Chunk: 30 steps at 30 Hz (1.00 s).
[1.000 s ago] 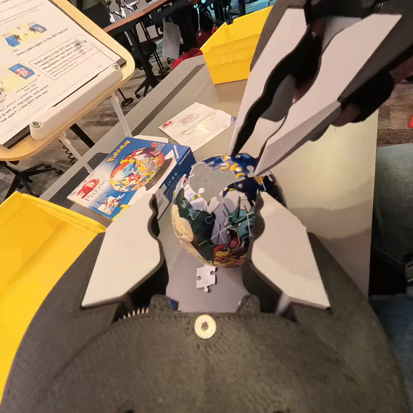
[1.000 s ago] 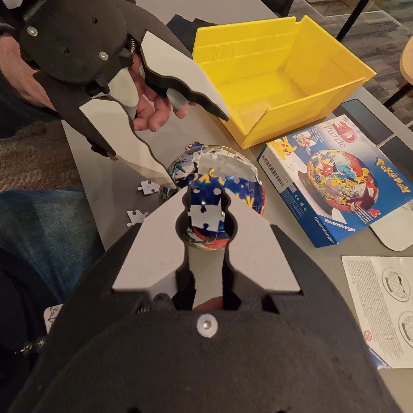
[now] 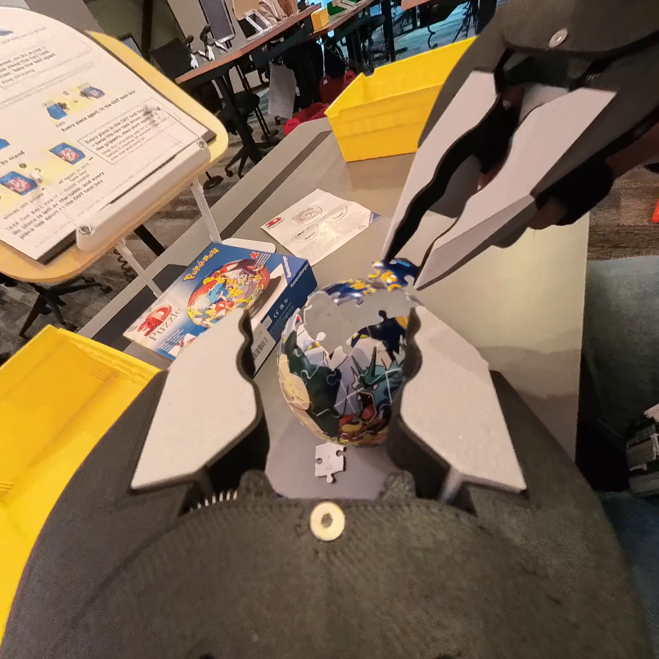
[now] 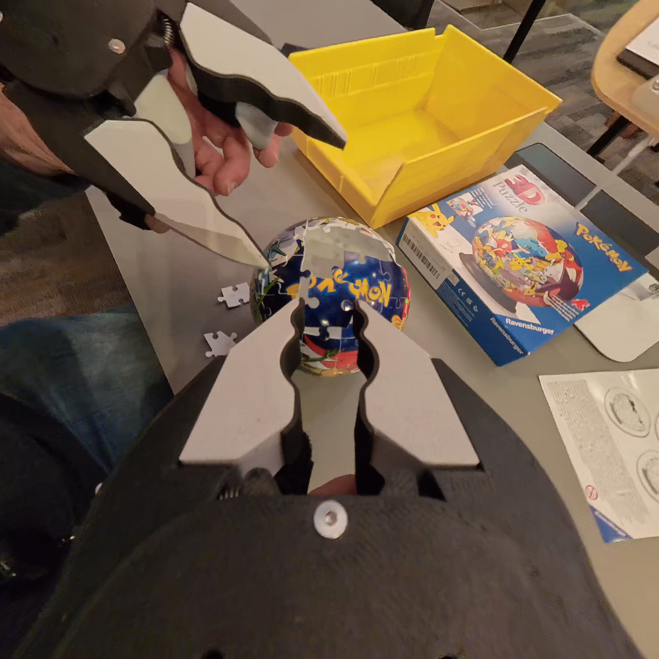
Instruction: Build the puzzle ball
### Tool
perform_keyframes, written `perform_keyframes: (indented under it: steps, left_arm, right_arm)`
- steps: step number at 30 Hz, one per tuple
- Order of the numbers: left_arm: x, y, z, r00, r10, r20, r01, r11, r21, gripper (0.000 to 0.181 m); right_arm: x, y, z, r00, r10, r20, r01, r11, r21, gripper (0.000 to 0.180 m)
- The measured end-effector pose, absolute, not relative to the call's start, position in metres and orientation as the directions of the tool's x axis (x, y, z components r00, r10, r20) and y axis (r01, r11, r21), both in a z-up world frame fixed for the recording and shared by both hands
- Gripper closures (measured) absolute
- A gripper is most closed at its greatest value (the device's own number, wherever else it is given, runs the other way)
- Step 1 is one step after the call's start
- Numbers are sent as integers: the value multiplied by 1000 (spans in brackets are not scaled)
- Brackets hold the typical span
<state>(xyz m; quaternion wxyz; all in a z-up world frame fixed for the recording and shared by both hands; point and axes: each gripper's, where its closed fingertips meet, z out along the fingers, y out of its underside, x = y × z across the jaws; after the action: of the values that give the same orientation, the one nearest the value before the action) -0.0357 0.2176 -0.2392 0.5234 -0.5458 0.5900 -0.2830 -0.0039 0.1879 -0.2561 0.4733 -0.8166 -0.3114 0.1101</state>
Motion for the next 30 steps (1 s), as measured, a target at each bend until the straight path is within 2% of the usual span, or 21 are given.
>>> perform_keyframes:
  steps: [4,9,12,15,18,19,23,24,25,27,28,30]
  left_arm:
    - [-32,204,-226,122,-953,-278,-320,227,-920,114]
    - [-25,182,-207,78,-990,-114,-273,89,-958,145]
    - [-22,170,-205,17,-1000,-11,-296,6,-955,153]
    - [-20,151,-210,-88,-987,135,-335,-99,-937,154]
    - [-18,136,-213,-158,-954,254,-373,-181,-910,163]
    - [-18,129,-214,-186,-944,274,-390,-185,-902,170]
    - [-14,120,-214,-187,-927,325,-382,-236,-894,175]
    - [-14,120,-212,-181,-921,345,-361,-264,-894,179]
    - [-13,118,-210,-181,-919,351,-336,-278,-900,179]
    - [-12,118,-203,-162,-920,356,-252,-310,-917,179]
    - [-12,119,-200,-155,-912,379,-212,-343,-915,179]
    - [-15,124,-190,-133,-913,386,-105,-375,-921,179]
  right_arm:
    - [-5,180,-240,779,623,70,323,-305,-896,156]
    - [-19,161,-226,618,745,251,485,-110,-867,155]
    - [-25,149,-223,430,779,456,662,72,-746,156]
    - [-28,137,-219,233,767,598,746,253,-616,156]
    - [-27,130,-218,66,715,696,799,380,-467,156]
    - [-26,129,-217,34,705,709,805,401,-437,156]
    - [-23,126,-216,-69,645,761,813,478,-332,155]
    - [-24,127,-210,-49,620,783,804,490,-337,165]
    - [-26,127,-203,-22,612,791,790,495,-361,159]
    - [-23,129,-194,73,644,761,772,446,-452,156]
    - [-21,130,-190,145,672,726,747,407,-526,155]
    - [-14,134,-190,341,766,544,647,229,-727,155]
